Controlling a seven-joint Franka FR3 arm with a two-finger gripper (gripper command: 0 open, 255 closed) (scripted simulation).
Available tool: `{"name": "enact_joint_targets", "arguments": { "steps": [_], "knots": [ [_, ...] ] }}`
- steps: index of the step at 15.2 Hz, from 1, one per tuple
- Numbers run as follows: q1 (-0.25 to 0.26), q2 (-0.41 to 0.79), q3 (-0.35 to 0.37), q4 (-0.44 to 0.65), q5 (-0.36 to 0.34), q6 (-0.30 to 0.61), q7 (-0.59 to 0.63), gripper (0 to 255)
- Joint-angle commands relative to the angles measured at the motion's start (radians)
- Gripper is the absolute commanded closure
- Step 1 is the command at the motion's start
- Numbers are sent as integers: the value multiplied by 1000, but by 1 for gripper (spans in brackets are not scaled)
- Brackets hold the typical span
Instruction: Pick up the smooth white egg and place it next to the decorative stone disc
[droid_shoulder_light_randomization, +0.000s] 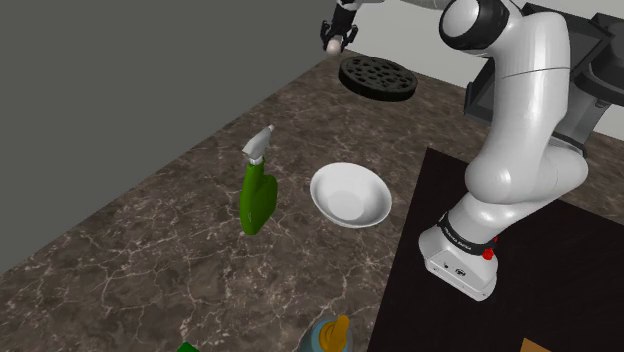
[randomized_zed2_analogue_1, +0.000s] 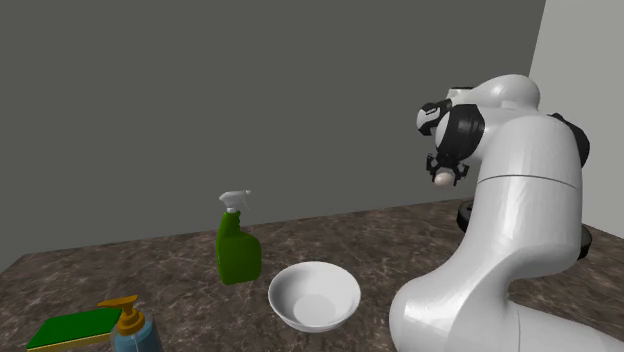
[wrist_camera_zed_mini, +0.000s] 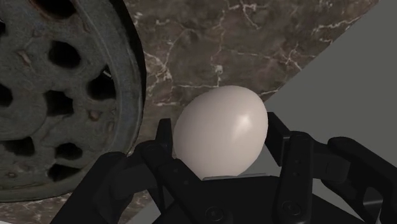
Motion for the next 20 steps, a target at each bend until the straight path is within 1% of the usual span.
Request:
{"name": "enact_joint_targets", "arguments": {
  "steps": [1,9,17,20],
  "knots": [
    [-2,3,-1,-21,-1,25,1,255],
    [-8,20,-6,-101,-9,121,9,255],
    [-9,53,-13,-155,-19,206,17,255],
    [-8,57,-14,-159,-21,215,18,255]
  ]
}}
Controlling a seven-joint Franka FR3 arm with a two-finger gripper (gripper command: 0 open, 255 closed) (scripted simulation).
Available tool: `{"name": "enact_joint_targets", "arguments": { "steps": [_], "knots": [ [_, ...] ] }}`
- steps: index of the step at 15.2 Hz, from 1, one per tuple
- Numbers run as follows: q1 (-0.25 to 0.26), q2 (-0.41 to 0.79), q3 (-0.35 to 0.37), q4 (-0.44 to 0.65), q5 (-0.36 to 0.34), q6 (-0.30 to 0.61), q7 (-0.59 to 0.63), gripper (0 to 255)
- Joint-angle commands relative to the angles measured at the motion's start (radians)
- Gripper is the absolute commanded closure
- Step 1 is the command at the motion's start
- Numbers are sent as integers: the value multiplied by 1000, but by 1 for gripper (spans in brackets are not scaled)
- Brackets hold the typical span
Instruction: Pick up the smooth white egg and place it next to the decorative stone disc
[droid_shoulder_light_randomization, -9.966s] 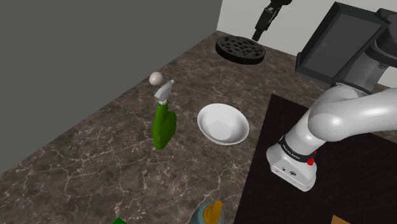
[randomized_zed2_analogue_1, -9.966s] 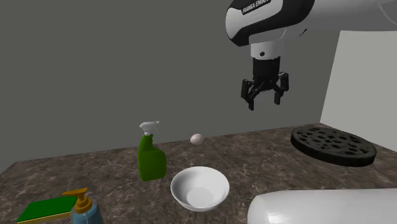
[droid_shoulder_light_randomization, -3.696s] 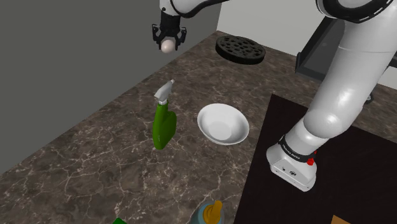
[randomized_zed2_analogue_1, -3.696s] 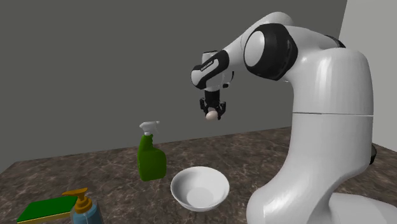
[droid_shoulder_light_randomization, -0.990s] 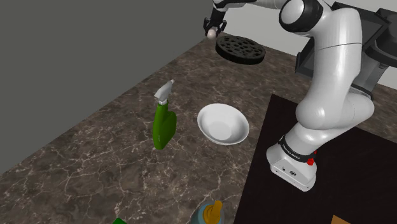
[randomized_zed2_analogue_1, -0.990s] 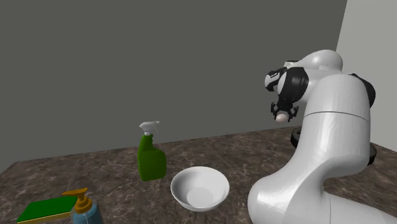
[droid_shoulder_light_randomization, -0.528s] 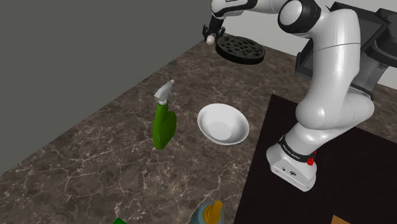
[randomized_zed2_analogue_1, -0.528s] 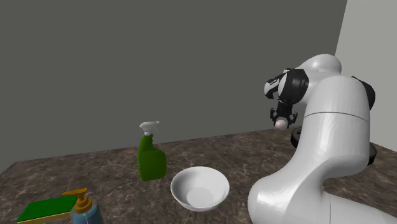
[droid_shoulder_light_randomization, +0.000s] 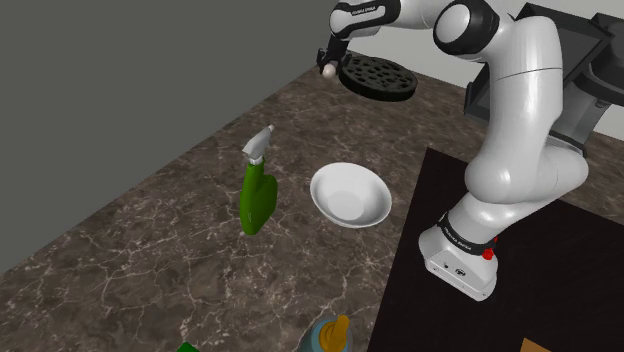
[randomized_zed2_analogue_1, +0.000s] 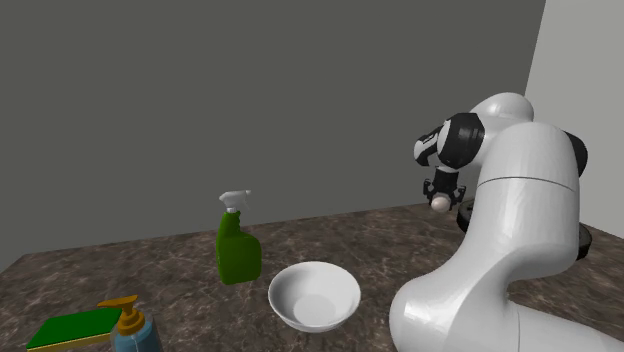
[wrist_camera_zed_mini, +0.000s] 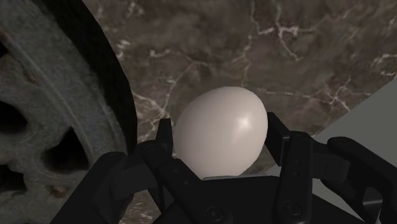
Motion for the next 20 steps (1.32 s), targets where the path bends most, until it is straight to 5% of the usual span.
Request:
{"name": "enact_joint_targets", "arguments": {
  "steps": [1,6,7,20],
  "knots": [
    [0,0,0,-3,0,4,1,255],
    [0,0,0,-3,0,4,1,255],
    [0,0,0,-3,0,4,1,0],
    [-13,-84,13,-20,16,-63,-7,0]
  ]
}}
